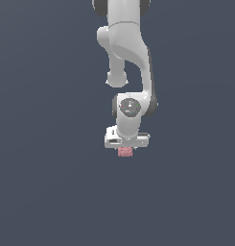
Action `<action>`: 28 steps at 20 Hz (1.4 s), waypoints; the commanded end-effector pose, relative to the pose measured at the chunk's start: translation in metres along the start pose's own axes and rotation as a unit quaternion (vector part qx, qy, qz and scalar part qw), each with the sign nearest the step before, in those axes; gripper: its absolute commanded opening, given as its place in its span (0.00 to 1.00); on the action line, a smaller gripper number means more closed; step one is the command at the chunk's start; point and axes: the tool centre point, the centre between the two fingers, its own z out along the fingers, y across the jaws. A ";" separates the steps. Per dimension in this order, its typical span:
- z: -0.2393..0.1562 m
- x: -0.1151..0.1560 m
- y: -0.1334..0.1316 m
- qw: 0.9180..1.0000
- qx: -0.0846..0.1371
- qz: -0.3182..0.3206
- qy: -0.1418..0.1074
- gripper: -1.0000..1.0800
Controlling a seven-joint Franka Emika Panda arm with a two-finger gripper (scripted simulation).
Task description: Pick up the object and move it to a goal position.
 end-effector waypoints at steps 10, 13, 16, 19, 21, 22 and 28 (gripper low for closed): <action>-0.035 0.011 -0.013 1.000 0.000 0.000 0.000 0.00; -0.056 0.017 -0.021 1.000 0.000 0.000 0.000 0.00; -0.081 0.025 -0.030 1.000 0.000 0.000 0.000 0.00; -0.108 0.034 -0.041 1.000 0.000 0.000 0.000 0.00; -0.127 0.040 -0.048 1.000 0.000 0.000 0.000 0.00; -0.137 0.043 -0.052 1.000 0.000 0.000 0.000 0.00; -0.192 0.061 -0.072 1.000 0.000 0.000 0.000 0.00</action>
